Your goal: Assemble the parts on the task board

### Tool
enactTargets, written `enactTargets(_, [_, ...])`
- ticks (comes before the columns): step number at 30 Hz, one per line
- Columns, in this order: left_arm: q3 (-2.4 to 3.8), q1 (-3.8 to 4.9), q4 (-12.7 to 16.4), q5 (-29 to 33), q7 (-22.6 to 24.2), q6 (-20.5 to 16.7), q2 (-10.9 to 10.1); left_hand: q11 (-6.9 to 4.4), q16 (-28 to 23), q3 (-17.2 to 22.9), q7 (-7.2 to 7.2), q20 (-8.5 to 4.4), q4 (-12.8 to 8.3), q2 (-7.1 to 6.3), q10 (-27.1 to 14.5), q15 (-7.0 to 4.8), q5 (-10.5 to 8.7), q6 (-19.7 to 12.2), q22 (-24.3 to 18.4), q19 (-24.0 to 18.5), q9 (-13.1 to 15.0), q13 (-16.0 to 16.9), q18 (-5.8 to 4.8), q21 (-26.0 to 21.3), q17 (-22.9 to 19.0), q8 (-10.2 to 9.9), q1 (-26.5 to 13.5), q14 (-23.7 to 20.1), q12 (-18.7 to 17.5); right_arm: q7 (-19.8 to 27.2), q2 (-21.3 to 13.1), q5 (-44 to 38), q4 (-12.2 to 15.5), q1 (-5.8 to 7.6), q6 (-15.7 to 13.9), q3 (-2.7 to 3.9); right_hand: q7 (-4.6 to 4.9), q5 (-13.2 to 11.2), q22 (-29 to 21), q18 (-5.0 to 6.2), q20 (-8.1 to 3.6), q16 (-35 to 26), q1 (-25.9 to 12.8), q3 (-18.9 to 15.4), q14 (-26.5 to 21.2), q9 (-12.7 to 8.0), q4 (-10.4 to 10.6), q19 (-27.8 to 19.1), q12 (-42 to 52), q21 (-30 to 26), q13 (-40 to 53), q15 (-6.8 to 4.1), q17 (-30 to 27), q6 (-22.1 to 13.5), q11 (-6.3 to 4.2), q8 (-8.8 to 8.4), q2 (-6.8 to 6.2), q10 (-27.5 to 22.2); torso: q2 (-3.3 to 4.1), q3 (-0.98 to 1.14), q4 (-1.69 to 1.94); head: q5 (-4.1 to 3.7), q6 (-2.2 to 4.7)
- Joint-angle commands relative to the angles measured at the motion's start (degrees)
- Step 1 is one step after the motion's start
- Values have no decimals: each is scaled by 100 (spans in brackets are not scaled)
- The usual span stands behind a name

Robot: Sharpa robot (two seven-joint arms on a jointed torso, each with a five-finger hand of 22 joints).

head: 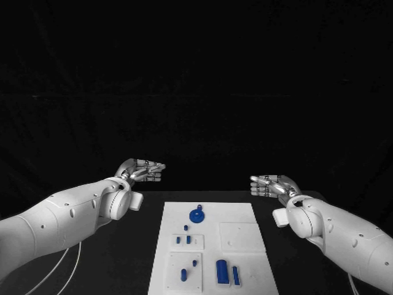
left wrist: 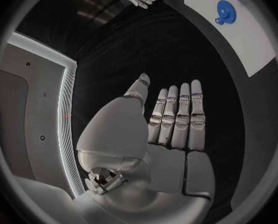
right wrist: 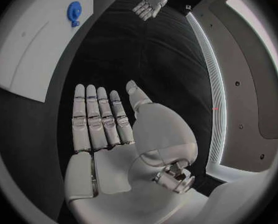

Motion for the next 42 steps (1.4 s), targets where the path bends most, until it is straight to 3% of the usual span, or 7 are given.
enactTargets(1, [1,-1,13,-10,0,-7,-8,-688,-351,-163,-723,-933,-122,45,-1903,-695,-753,-1792,-983,-1805,-365,-337,-758,-375,-349,-396,-2332,-1875,-359,-30,-10,-26,12,0,-6,-6,-730,-885,-617,-934,-1109,-369,-2096,-319,-1824,-373,918,-5470,-371,-430,-322,-756,-387,-5620,-788,-364,-595,-1821,4,-2,2,-3,-8])
enactTargets(2, [4,-4,29,-6,5,-20,-13,-688,-351,-163,-723,-933,-122,45,-2033,-695,-753,-5885,-983,-1925,-365,-337,-758,-375,-349,-396,-2477,-1999,-359,-22,-15,-14,29,4,-20,-16,-730,-885,-617,-934,-1109,-369,-2229,-319,-1945,-373,918,-5470,-371,-430,-322,-756,-387,-5620,-788,-364,-595,-1939,12,2,8,-9,-16])
enactTargets(5, [26,-28,152,22,48,-110,-48,-688,-351,-163,-723,-933,-122,45,-6261,-695,-753,-5885,-983,-5991,-365,-337,-758,-375,-349,-396,-3088,-6161,-359,34,-55,72,152,38,-120,-83,-730,-885,-617,-934,-1109,-369,-2782,-319,-5985,-373,918,-5470,-371,-430,-322,-756,-387,-5620,-788,-364,-595,-5983,74,27,53,-54,-74])
enactTargets(6, [38,-40,215,37,70,-157,-66,-688,-351,-163,-723,-933,-122,45,-6261,-695,-753,-5885,-983,-5991,-365,-337,-758,-375,-349,-396,-3259,-6161,-359,63,-75,117,215,56,-173,-118,-730,-885,-617,-934,-1109,-369,-6897,-319,-5985,-373,918,-5470,-371,-430,-322,-756,-387,-5620,-788,-364,-595,-5983,101,38,73,-74,-100])
enactTargets(9, [93,-100,525,109,177,-386,-155,-688,-351,-163,-723,-933,-122,45,-6261,-695,-753,-5885,-983,-5991,-365,-337,-758,-375,-349,-396,-7721,-6161,-359,205,-175,335,525,142,-428,-289,-730,-885,-617,-934,-1109,-369,-6897,-319,-5985,-373,918,-5470,-371,-430,-322,-756,-387,-5620,-788,-364,-595,-5983,152,59,111,-111,-148])
enactTargets(30, [657,-702,3646,833,1257,-2690,-1051,-688,-351,-163,-723,-933,-122,45,-6261,-695,-753,-5885,-983,-5991,-365,-337,-758,-375,-349,-396,-7721,-6161,-359,1736,-1254,2682,3867,1065,-3176,-2129,-730,-885,-617,-934,-1109,-369,-6897,-319,-5985,-373,918,-5470,-371,-430,-322,-756,-387,-5620,-788,-364,-595,-5983,153,60,112,-112,-150])
enactTargets(42, [678,-725,3765,861,1298,-2778,-1086,-688,-351,-163,-723,-933,-122,45,-6261,-695,-753,-5885,-983,-5991,-365,-337,-758,-375,-349,-396,-7721,-6161,-359,1844,-1330,2847,4103,1130,-3370,-2259,-730,-885,-617,-934,-1109,-369,-6897,-319,-5985,-373,918,-5470,-371,-430,-322,-756,-387,-5620,-788,-364,-595,-5983,153,60,112,-112,-150])
